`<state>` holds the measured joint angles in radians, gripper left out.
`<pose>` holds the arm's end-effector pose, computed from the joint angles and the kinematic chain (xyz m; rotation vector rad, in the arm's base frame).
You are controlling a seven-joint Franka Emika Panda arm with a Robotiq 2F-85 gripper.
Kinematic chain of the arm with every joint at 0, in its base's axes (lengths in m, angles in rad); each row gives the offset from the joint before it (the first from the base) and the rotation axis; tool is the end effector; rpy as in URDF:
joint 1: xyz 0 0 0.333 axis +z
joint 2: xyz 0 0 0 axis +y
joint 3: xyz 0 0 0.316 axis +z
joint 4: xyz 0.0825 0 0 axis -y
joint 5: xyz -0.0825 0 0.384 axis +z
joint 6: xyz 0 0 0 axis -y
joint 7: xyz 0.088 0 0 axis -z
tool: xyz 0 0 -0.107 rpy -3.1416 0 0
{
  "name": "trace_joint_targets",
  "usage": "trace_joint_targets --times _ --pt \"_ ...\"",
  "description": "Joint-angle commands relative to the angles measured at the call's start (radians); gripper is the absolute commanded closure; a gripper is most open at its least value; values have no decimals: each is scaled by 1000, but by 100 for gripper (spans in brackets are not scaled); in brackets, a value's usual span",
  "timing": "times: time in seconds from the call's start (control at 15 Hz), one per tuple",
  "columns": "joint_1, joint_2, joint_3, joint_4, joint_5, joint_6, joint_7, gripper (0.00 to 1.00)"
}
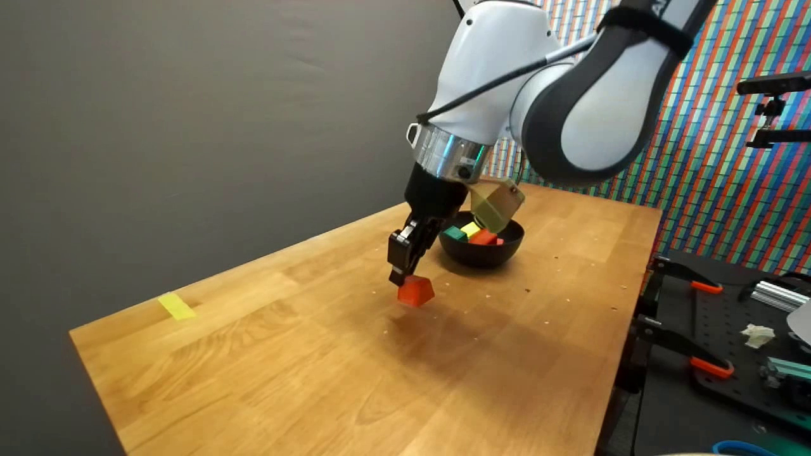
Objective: Take the blocks out of the gift disappointed
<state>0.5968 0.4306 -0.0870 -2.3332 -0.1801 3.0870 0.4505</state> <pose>0.4660 0.2762 0.1856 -2.9966 -0.3787 -0.4847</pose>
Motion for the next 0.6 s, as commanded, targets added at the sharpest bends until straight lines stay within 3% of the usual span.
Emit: trace_joint_targets --times 0.0,0.33,0.53 --pt "244 83 -274 120 -185 30 134 38" --pt "412 -29 -518 141 -208 -125 140 1" --pt "381 -140 -582 125 -237 -387 104 0"
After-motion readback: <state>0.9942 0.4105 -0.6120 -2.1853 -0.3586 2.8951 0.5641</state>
